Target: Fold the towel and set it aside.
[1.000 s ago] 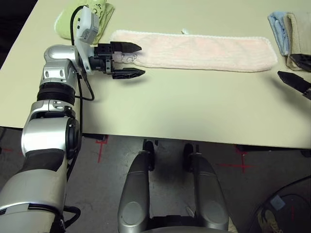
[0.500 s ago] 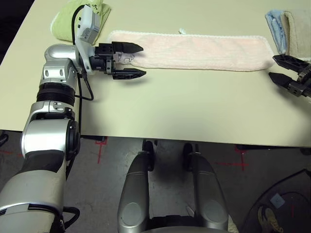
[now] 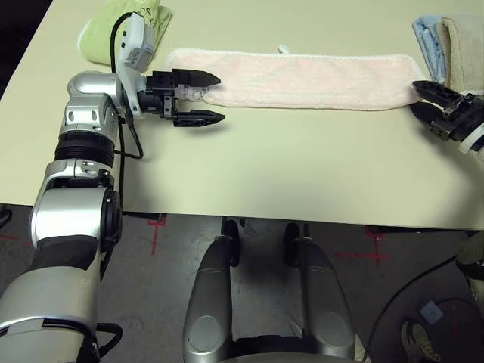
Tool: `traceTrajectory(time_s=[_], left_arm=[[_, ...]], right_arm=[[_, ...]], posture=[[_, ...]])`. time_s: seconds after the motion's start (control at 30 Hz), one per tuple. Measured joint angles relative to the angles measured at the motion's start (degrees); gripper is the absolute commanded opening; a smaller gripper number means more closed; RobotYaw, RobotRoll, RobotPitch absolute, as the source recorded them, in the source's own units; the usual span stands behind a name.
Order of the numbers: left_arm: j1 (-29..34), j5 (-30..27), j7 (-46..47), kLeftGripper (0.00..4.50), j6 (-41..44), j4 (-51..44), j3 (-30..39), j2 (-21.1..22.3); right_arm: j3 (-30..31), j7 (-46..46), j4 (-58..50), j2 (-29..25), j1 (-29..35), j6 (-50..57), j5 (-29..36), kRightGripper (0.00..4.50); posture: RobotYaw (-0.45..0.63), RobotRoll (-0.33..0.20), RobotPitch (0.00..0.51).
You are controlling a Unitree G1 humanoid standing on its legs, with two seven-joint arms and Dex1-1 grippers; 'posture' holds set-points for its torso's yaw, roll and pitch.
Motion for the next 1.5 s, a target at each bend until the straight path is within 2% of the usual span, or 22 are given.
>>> traceTrajectory(time_s=[0.07,0.1,0.33,0.6,0.87,0.97,1.1,1.23,1.4,1.5], left_arm=[[0.2,0.0,0.0,4.50,0.0,0.0,0.0,0.0],[0.2,0.0,0.0,4.50,0.0,0.0,0.0,0.0],[0.4,0.1,0.0,4.50,-0.2,0.3,0.4,0.1],[-0.4,1.1,4.5,4.50,-3.3,3.2,1.5,-0.1],[-1.6,2.1,7.2,4.50,-8.7,4.8,1.8,-0.8],[-1.8,2.1,7.8,4.50,-10.2,5.4,2.2,-1.3],[-2.1,2.1,8.0,4.50,-11.3,6.3,2.8,-2.0],[-2.3,2.1,7.7,4.50,-11.3,6.4,2.8,-2.6],[-2.4,2.1,6.5,4.50,-11.2,6.4,2.8,-2.5],[-2.5,2.1,6.4,4.50,-10.7,6.4,2.8,-2.6]], right_arm=[[-0.1,-0.5,-1.3,0.3,0.2,-0.7,0.8,0.22],[-0.1,-0.7,-2.0,0.4,0.4,-0.9,1.2,0.02],[-0.8,-2.9,-4.8,1.1,3.1,-2.8,3.8,0.02],[-1.1,-3.0,-5.5,-2.8,7.4,-2.0,6.6,0.02],[-0.7,-2.7,-5.0,-4.0,7.7,-2.1,6.9,0.02],[2.4,1.0,-5.0,-5.7,8.3,-2.7,6.5,0.02],[9.2,12.6,-6.2,-9.4,10.8,-8.2,3.8,0.02],[12.0,18.7,-6.1,-10.5,8.8,-13.7,2.5,0.02],[19.1,28.4,-9.4,-12.6,8.2,-19.1,-0.8,0.02],[24.3,31.3,-10.8,-12.6,5.2,-21.4,-3.4,0.02]], posture=[[0.00,0.000,0.452],[0.00,0.000,0.452],[0.00,0.000,0.450],[-0.01,0.000,0.448],[-0.02,0.000,0.443],[-0.02,0.000,0.443],[-0.02,0.000,0.443],[-0.02,0.000,0.439],[-0.02,0.000,0.437],[-0.01,0.000,0.431]])
